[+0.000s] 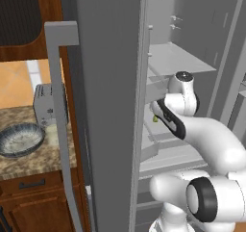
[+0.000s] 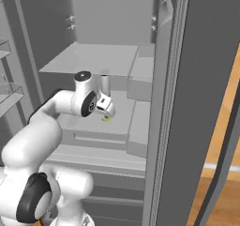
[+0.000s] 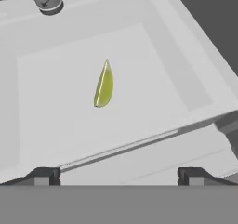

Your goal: Grab a lemon wedge from the fridge and one ice cube from the ice bowl, and put them in the glass of lemonade.

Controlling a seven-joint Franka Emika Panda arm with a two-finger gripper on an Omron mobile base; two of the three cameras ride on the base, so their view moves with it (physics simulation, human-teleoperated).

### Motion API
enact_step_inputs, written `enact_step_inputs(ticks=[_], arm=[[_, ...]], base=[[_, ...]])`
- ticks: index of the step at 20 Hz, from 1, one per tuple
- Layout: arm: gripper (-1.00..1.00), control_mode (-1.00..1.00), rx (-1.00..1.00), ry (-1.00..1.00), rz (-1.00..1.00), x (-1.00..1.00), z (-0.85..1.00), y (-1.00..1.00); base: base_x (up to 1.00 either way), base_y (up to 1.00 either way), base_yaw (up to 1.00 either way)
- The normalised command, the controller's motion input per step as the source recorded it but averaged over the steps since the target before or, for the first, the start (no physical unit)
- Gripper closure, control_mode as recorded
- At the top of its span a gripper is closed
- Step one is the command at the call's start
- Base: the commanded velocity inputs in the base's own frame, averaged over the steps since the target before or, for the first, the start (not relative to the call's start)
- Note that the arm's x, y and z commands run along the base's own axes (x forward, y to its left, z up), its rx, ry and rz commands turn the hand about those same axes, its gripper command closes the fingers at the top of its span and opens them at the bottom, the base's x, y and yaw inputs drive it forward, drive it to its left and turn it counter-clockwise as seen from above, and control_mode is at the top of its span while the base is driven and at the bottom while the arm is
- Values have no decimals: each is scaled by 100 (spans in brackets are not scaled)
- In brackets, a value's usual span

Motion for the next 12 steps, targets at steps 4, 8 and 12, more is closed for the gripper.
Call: enact_step_inputs(ticks=[4,8,12], arm=[[-100,-100,0,3,-4,29,-39,0],[-100,-100,0,0,-3,22,-52,0],[-100,-100,0,0,-4,39,-29,3]], base=[[0,0,0],[0,0,0],[0,0,0]])
